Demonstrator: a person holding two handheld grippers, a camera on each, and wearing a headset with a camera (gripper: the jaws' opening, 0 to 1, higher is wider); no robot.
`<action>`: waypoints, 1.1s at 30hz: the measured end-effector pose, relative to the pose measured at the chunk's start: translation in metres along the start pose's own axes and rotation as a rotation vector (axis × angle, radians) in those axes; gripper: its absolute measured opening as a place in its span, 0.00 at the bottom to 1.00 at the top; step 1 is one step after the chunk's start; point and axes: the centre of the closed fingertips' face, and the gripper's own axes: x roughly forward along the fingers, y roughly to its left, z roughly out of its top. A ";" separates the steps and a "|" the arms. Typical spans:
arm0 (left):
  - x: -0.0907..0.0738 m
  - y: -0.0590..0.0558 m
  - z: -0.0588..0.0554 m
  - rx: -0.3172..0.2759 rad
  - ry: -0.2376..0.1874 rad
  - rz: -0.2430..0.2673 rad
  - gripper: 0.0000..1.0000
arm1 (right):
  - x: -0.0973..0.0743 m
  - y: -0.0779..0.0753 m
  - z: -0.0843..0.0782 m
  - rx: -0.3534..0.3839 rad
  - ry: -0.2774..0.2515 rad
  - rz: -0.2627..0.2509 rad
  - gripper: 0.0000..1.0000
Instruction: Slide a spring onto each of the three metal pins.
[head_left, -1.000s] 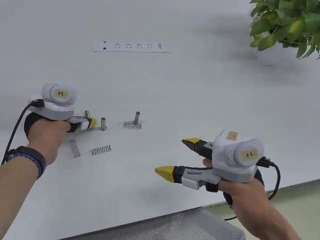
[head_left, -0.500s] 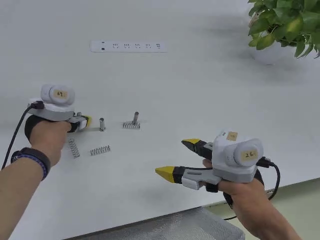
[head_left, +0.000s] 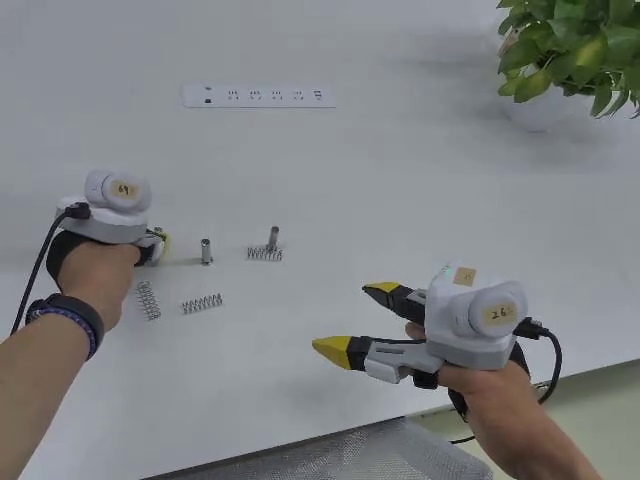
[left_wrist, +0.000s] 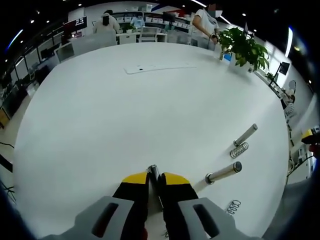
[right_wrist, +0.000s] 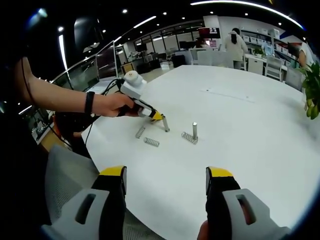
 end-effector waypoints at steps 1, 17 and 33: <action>0.000 0.000 0.000 0.005 0.001 0.002 0.02 | 0.000 0.000 0.000 0.000 -0.001 0.000 0.63; -0.003 0.000 -0.001 0.030 0.014 -0.006 0.00 | -0.002 -0.003 0.002 0.002 -0.014 -0.007 0.62; -0.013 0.012 -0.017 0.133 0.032 0.032 0.00 | -0.002 -0.002 -0.002 0.006 -0.010 -0.009 0.62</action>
